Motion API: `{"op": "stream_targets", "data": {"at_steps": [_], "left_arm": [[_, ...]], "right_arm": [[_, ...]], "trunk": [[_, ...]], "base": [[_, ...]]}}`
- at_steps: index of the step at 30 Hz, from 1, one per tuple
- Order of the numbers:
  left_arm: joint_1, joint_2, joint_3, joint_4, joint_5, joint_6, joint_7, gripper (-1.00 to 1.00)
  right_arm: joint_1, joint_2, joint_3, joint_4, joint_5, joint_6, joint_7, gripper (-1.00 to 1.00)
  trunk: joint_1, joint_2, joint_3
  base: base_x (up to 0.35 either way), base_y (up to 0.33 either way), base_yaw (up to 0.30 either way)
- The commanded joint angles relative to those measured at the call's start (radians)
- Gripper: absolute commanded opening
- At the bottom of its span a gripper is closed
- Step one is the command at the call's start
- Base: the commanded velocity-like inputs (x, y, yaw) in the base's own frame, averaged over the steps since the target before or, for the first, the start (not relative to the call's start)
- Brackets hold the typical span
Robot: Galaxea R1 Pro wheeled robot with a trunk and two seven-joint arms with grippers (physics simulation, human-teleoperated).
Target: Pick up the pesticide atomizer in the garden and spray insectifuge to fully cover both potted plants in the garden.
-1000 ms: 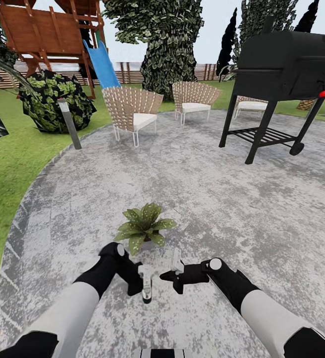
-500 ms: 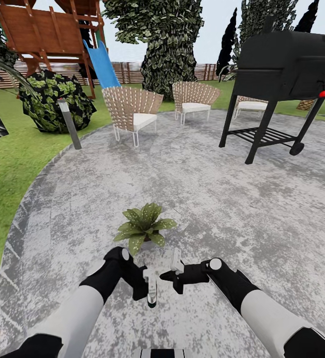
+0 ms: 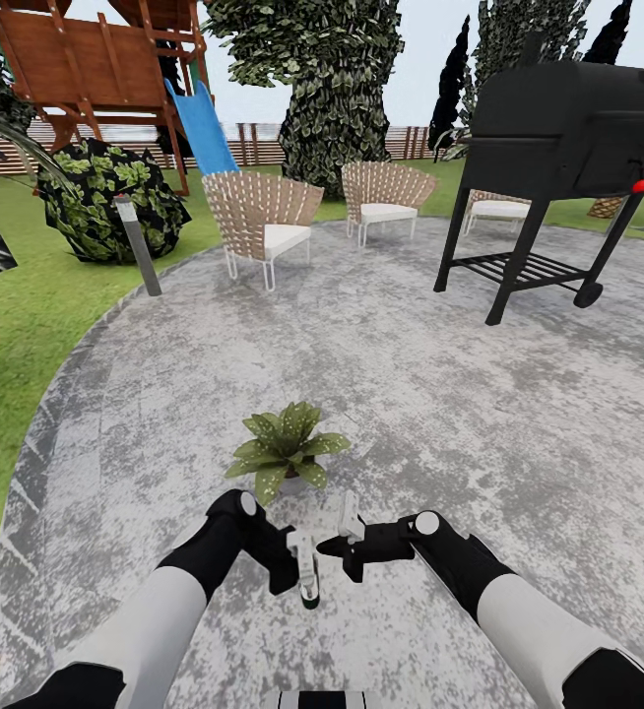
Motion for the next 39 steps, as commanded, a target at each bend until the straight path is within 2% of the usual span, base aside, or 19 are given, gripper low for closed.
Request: {"op": "stream_targets", "data": {"at_steps": [1, 6, 9, 12, 27, 31, 33, 36, 39], "left_arm": [[0.0, 0.0, -0.001, -0.001, 0.008, 0.01, -0.005, -1.0], [0.0, 0.0, -0.001, -0.001, 0.023, 0.01, 0.004, -1.0], [0.0, 0.0, -0.001, -0.001, 0.039, 0.01, 0.047, -1.0], [0.0, 0.0, 0.0, -0.001, 0.05, 0.01, 0.057, -1.0], [0.0, -0.002, -0.001, 0.0, 0.053, 0.01, 0.051, -1.0], [0.0, 0.01, 0.001, -0.001, 0.052, 0.01, 0.056, -1.0], [0.001, 0.031, 0.003, 0.0, 0.046, 0.008, 0.055, -1.0], [0.005, 0.119, 0.002, 0.0, 0.05, 0.007, 0.054, -1.0], [0.036, 0.204, 0.003, 0.0, 0.05, 0.006, 0.054, -1.0]], "right_arm": [[0.0, -0.001, 0.002, -0.002, 0.007, -0.006, -0.002, -1.0], [-0.001, -0.001, 0.002, -0.001, 0.007, -0.006, -0.003, -1.0], [0.0, -0.001, 0.002, -0.001, 0.007, -0.006, -0.003, -1.0], [0.0, -0.001, 0.002, -0.001, 0.007, -0.006, -0.003, -1.0], [0.0, -0.001, 0.001, -0.001, 0.007, -0.008, -0.003, -1.0], [-0.001, -0.002, 0.001, 0.0, 0.007, -0.008, -0.003, -1.0], [0.0, -0.002, 0.001, 0.001, 0.007, -0.008, -0.003, -1.0], [0.0, -0.002, 0.002, 0.004, 0.007, -0.008, -0.004, -1.0], [0.0, -0.002, 0.002, 0.006, 0.008, -0.008, -0.005, -1.0]], "trunk": [[0.0, 0.0, -0.001], [0.0, 0.0, -0.001], [0.0, 0.0, -0.001], [0.0, 0.0, -0.001], [0.0, 0.0, -0.001], [0.0, 0.0, -0.001], [0.0, 0.0, -0.001], [0.0, 0.0, -0.001], [0.0, 0.0, -0.001]], "base": [[0.0, 0.0, 0.0], [0.0, 0.0, 0.0], [0.0, 0.0, 0.0], [0.0, 0.0, 0.0], [0.0, 0.0, 0.0], [0.0, 0.0, 0.0], [0.0, 0.0, 0.0], [0.0, 0.0, 0.0], [0.0, 0.0, 0.0]]}}
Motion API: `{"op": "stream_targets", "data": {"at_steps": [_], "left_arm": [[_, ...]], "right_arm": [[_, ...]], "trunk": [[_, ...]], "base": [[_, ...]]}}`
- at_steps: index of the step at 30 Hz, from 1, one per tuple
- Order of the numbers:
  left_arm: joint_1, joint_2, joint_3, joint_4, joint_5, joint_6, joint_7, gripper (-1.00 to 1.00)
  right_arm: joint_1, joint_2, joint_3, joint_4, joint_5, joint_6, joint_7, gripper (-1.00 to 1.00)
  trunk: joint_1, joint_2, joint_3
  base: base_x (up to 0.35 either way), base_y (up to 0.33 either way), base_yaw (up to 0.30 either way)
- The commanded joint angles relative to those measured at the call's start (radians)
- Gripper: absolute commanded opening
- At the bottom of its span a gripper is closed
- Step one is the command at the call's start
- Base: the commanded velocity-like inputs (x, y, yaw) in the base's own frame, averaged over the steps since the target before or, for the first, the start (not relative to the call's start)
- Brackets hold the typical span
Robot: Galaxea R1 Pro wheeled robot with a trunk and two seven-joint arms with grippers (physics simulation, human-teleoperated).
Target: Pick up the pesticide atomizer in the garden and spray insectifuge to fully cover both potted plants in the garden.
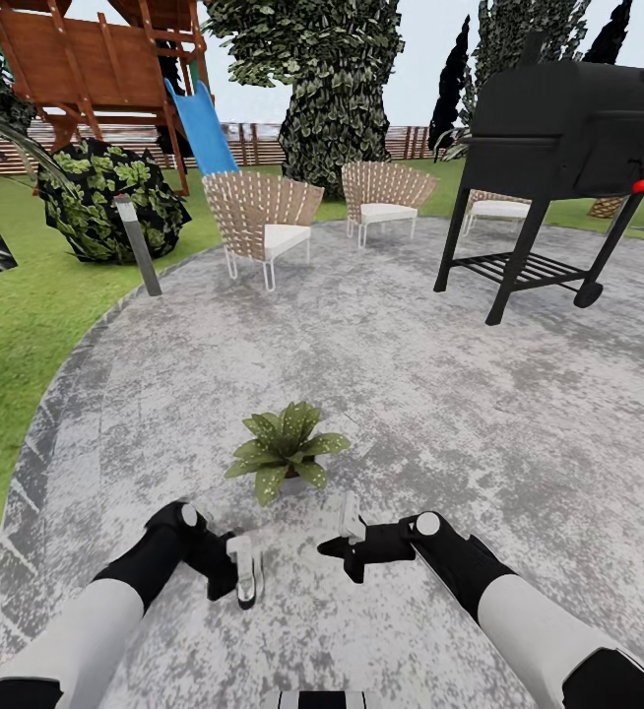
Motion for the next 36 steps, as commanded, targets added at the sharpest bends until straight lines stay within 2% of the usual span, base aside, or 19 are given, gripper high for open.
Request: {"op": "stream_targets", "data": {"at_steps": [1, 2, 5, 6, 7, 9, 11, 14, 15, 16, 17, 18, 19, 20, 22, 23, 26, 29, 36], "left_arm": [[0.014, 0.025, -0.003, -0.002, 0.002, 0.009, -0.003, -1.0], [0.029, 0.051, -0.003, -0.002, 0.002, 0.007, -0.003, -1.0], [0.06, 0.108, -0.002, -0.002, 0.002, -0.016, 0.011, -1.0], [0.065, 0.122, 0.01, 0.0, 0.004, -0.018, 0.049, -1.0], [0.067, 0.131, 0.051, 0.01, 0.005, -0.019, 0.118, -1.0], [0.068, 0.133, 0.17, 0.066, 0.007, -0.021, 0.254, -1.0], [0.068, 0.129, 0.348, 0.156, 0.017, -0.046, 0.403, -1.0], [0.083, 0.133, 0.638, 0.329, 0.09, -0.213, 0.658, -1.0], [0.11, 0.133, 0.71, 0.365, 0.11, -0.275, 0.756, -1.0], [0.13, 0.132, 0.749, 0.38, 0.119, -0.312, 0.818, -1.0], [0.159, 0.129, 0.797, 0.398, 0.132, -0.369, 0.905, -1.0], [0.176, 0.127, 0.823, 0.405, 0.143, -0.404, 0.947, -1.0], [0.202, 0.125, 0.858, 0.411, 0.171, -0.455, 0.993, -1.0], [0.217, 0.125, 0.877, 0.413, 0.194, -0.482, 1.012, -1.0], [0.261, 0.13, 0.924, 0.412, 0.292, -0.53, 1.036, -1.0], [0.282, 0.133, 0.935, 0.407, 0.336, -0.54, 1.04, -1.0], [0.326, 0.132, 0.94, 0.4, 0.385, -0.565, 1.041, -1.0], [0.339, 0.13, 0.939, 0.405, 0.385, -0.596, 1.041, -1.0], [0.346, 0.129, 0.938, 0.415, 0.381, -0.601, 1.041, -1.0]], "right_arm": [[0.0, -0.001, 0.003, -0.001, 0.007, -0.006, -0.002, -1.0], [0.0, -0.002, 0.003, -0.001, 0.007, -0.006, -0.002, 1.0], [0.0, -0.012, 0.001, 0.003, 0.007, -0.007, -0.008, 1.0], [0.0, -0.026, 0.001, 0.013, 0.007, -0.008, -0.04, 1.0], [0.0, -0.055, 0.002, 0.062, 0.006, -0.009, -0.108, 1.0], [0.001, -0.087, 0.001, 0.239, 0.001, -0.023, -0.247, 1.0], [0.002, -0.101, 0.001, 0.413, -0.002, -0.096, -0.397, 1.0], [0.055, -0.106, -0.001, 0.482, -0.005, -0.184, -0.66, 1.0], [0.099, -0.104, -0.002, 0.486, -0.014, -0.193, -0.754, 1.0], [0.132, -0.1, -0.005, 0.487, -0.034, -0.2, -0.817, 1.0], [0.182, -0.09, -0.014, 0.489, -0.104, -0.218, -0.915, 1.0], [0.207, -0.083, -0.02, 0.489, -0.163, -0.236, -0.968, 1.0], [0.236, -0.075, -0.025, 0.491, -0.268, -0.274, -1.03, 1.0], [0.249, -0.073, -0.028, 0.491, -0.333, -0.3, -1.055, 1.0], [0.278, -0.072, -0.03, 0.493, -0.506, -0.352, -1.088, 1.0], [0.286, -0.071, -0.031, 0.494, -0.551, -0.361, -1.094, 1.0], [0.293, -0.068, -0.029, 0.495, -0.593, -0.37, -1.098, 1.0], [0.295, -0.067, -0.029, 0.496, -0.598, -0.371, -1.098, 1.0], [0.3, -0.066, -0.029, 0.496, -0.599, -0.368, -1.098, 1.0]], "trunk": [[0.0, 0.0, -0.001], [0.0, 0.0, -0.001], [0.0, 0.0, -0.001], [0.0, 0.0, -0.001], [0.0, 0.0, -0.001], [0.0, 0.0, -0.001], [0.0, 0.0, -0.001], [0.0, 0.0, -0.001], [0.0, 0.0, -0.001], [0.0, 0.0, -0.001], [0.0, 0.0, -0.001], [0.0, 0.0, -0.001], [0.0, 0.0, -0.001], [0.0, 0.0, -0.001], [0.0, 0.0, -0.001], [0.0, 0.0, -0.001], [0.0, 0.0, -0.001], [0.0, 0.0, -0.001], [0.0, 0.0, -0.001]], "base": [[0.0, 0.0, 0.0], [0.0, 0.0, 0.0], [0.0, 0.0, 0.0], [0.0, 0.0, 0.0], [0.0, 0.0, 0.0], [0.0, 0.0, 0.0], [0.0, 0.0, 0.0], [0.0, 0.0, 0.0], [0.0, 0.0, 0.0], [0.0, 0.0, 0.0], [0.0, 0.0, 0.0], [0.0, 0.0, 0.0], [0.0, 0.0, 0.0], [0.0, 0.0, 0.0], [0.0, 0.0, 0.0], [0.0, 0.0, 0.0], [0.0, 0.0, 0.0], [0.0, 0.0, 0.0], [0.0, 0.0, 0.0]]}}
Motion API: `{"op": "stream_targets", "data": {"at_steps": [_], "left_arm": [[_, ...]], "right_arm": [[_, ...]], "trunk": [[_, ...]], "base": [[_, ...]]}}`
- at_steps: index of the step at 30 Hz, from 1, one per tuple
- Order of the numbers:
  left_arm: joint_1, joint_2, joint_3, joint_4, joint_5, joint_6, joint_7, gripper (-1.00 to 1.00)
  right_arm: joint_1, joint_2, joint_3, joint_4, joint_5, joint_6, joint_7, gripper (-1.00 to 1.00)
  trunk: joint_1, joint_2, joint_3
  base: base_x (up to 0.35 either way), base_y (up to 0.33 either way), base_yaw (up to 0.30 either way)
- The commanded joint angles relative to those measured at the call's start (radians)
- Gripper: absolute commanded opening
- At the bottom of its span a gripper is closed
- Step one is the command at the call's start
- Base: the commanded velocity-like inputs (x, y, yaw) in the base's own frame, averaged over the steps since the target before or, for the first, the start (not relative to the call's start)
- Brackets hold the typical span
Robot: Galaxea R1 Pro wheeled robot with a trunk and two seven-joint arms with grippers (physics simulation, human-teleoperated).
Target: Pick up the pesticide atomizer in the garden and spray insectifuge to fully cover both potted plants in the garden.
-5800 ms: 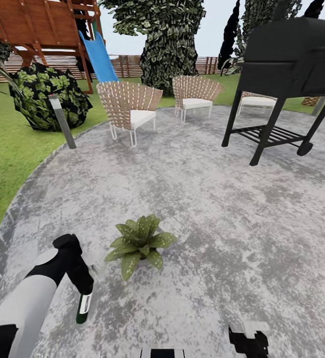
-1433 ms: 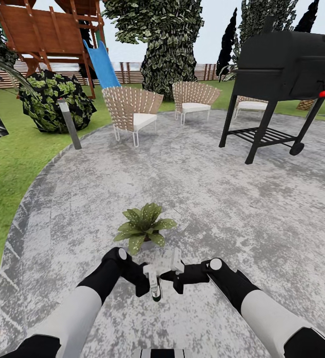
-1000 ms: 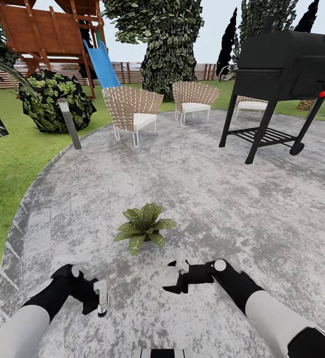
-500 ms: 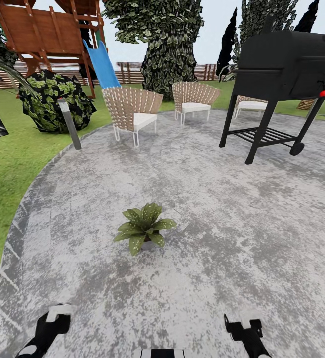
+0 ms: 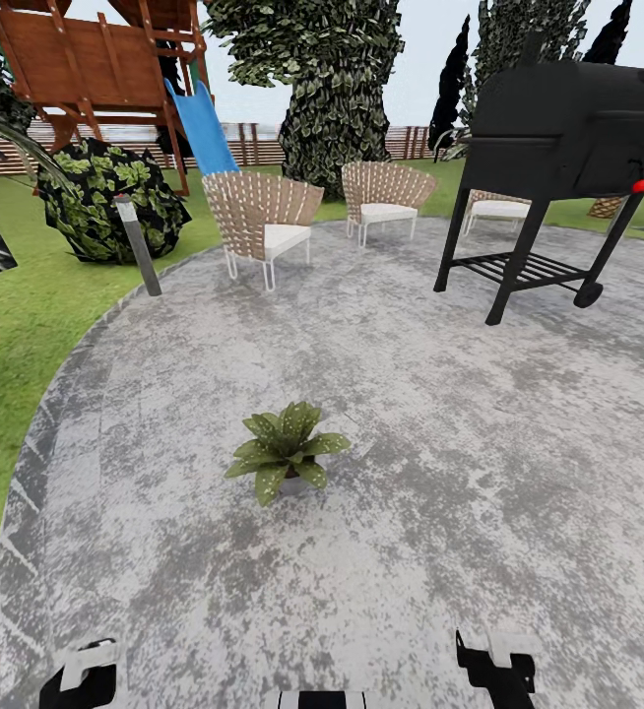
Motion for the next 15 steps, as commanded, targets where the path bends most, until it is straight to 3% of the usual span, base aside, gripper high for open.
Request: {"op": "stream_targets", "data": {"at_steps": [1, 7, 15], "left_arm": [[0.009, 0.0, 0.009, -0.001, -0.001, -0.003, -0.008, -1.0], [0.023, -0.004, 0.008, -0.003, 0.001, -0.007, -0.009, -1.0], [0.023, -0.005, 0.008, -0.003, 0.001, -0.009, -0.009, -1.0]], "right_arm": [[0.006, 0.001, 0.009, -0.001, -0.004, 0.001, -0.005, 1.0], [0.086, 0.006, 0.009, -0.001, -0.004, 0.003, -0.004, 1.0], [0.096, 0.007, 0.009, -0.001, -0.004, 0.002, -0.004, 1.0]], "trunk": [[0.0, 0.0, -0.001], [0.0, 0.0, -0.001], [0.0, 0.0, -0.001]], "base": [[0.0, 0.0, 0.0], [0.0, 0.0, 0.0], [0.0, 0.0, 0.0]]}}
